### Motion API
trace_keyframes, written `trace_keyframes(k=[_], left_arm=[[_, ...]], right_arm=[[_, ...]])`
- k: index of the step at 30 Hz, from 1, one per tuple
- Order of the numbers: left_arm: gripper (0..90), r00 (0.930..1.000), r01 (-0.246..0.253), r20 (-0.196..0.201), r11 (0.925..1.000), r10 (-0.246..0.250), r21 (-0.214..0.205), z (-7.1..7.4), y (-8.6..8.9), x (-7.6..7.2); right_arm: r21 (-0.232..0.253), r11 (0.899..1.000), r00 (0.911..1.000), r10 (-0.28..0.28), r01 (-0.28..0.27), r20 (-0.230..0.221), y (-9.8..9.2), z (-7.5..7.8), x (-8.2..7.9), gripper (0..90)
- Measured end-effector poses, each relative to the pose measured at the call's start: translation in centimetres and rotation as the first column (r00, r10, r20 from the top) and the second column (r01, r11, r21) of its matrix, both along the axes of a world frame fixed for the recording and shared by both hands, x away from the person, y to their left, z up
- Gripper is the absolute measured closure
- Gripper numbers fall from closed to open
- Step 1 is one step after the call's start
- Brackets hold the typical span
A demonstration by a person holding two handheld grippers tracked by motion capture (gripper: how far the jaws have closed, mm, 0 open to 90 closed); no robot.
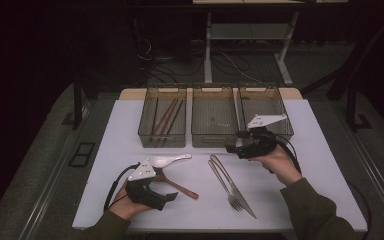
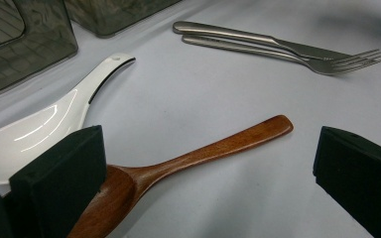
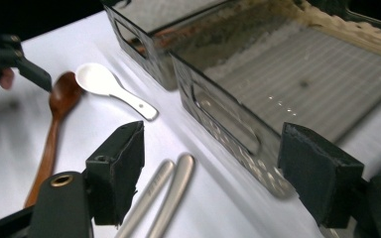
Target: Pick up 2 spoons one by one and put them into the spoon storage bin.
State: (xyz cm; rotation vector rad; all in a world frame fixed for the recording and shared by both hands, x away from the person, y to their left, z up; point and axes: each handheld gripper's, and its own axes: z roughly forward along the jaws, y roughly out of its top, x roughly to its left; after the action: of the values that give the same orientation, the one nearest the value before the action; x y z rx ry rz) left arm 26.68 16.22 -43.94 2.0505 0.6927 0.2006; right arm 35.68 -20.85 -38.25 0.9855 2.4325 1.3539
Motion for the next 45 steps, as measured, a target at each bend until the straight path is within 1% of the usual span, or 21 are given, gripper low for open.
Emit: trace_keyframes(k=[6, 10, 16, 18, 20, 22, 26, 27, 33, 34, 37, 41, 43, 45], left_arm=[[0.0, 1.0, -0.002, -0.001, 1.0, 0.002, 0.001, 0.1, 0.0, 0.0], [0.0, 1.0, -0.009, -0.002, 0.9999, 0.009, -0.005, 0.1, 0.1, 0.0], [0.0, 0.9998, -0.018, 0.005, 0.9998, 0.019, -0.006, 0.3, 0.4, 0.0], [0.0, 0.9996, -0.026, 0.005, 0.9996, 0.026, -0.013, 0.4, 0.4, 0.0], [0.0, 0.9996, -0.026, 0.008, 0.9996, 0.026, -0.012, 0.4, 0.5, 0.0], [0.0, 0.9996, -0.026, 0.007, 0.9996, 0.026, -0.011, 0.4, 0.5, 0.0], [0.0, 0.9996, -0.025, 0.008, 0.9996, 0.026, -0.014, 0.5, 0.6, 0.0], [1.3, 0.9996, -0.027, 0.009, 0.9995, 0.027, -0.016, 0.5, 0.6, 0.0], [4.5, 0.9993, -0.034, 0.018, 0.9994, 0.034, -0.012, 0.8, 0.7, 0.0], [5.7, 0.9993, -0.031, 0.021, 0.9995, 0.031, -0.005, 0.8, 0.7, 0.0], [11.5, 0.9988, -0.044, 0.023, 0.999, 0.044, 0.001, 0.9, 0.8, 0.0], [19.3, 0.9978, -0.055, 0.037, 0.9985, 0.054, 0.008, 1.2, 1.0, 0.1], [25.5, 0.9968, -0.068, 0.043, 0.9976, 0.068, 0.014, 1.3, 1.1, 0.2], [34.5, 0.9961, -0.078, 0.043, 0.9968, 0.077, 0.018, 1.5, 1.2, 0.4]], right_arm=[[0.01, 1.0, 0.9997, -0.023, 0.023, -0.012, -1.7, -1.0, -1.4, 23.7], [0.006, 0.999, 0.9988, -0.047, 0.047, -0.016, -2.7, -1.7, -2.5, 21.0], [0.001, 0.998, 0.9981, -0.062, 0.062, 0.002, -4.0, -2.8, -4.0, 19.1], [-0.001, 0.998, 0.9978, -0.066, 0.066, 0.008, -4.4, -3.1, -4.6, 18.1], [-0.004, 0.996, 0.9962, -0.086, 0.086, 0.016, -4.8, -3.4, -5.1, 18.0], [0.002, 0.996, 0.9955, -0.094, 0.094, 0.014, -5.2, -3.7, -5.6, 16.9], [0.009, 0.995, 0.9948, -0.098, 0.098, 0.025, -6.1, -4.3, -6.7, 16.7], [0.01, 0.994, 0.9942, -0.105, 0.104, 0.025, -6.3, -4.5, -7.0, 16.7], [-0.003, 0.993, 0.993, -0.117, 0.117, 0.018, -7.5, -5.5, -8.4, 15.2], [-0.009, 0.993, 0.9926, -0.12, 0.12, 0.018, -7.7, -5.6, -8.7, 15.2], [-0.017, 0.991, 0.9914, -0.13, 0.13, 0.017, -8.0, -5.9, -9.2, 15.2], [-0.014, 0.991, 0.9908, -0.136, 0.136, 0.0, -8.5, -6.3, -10.1, 15.2], [-0.022, 0.991, 0.9916, -0.129, 0.129, -0.002, -8.5, -6.3, -10.4, 15.2], [-0.021, 0.992, 0.9921, -0.125, 0.125, 0.006, -8.5, -6.2, -10.4, 15.2]])
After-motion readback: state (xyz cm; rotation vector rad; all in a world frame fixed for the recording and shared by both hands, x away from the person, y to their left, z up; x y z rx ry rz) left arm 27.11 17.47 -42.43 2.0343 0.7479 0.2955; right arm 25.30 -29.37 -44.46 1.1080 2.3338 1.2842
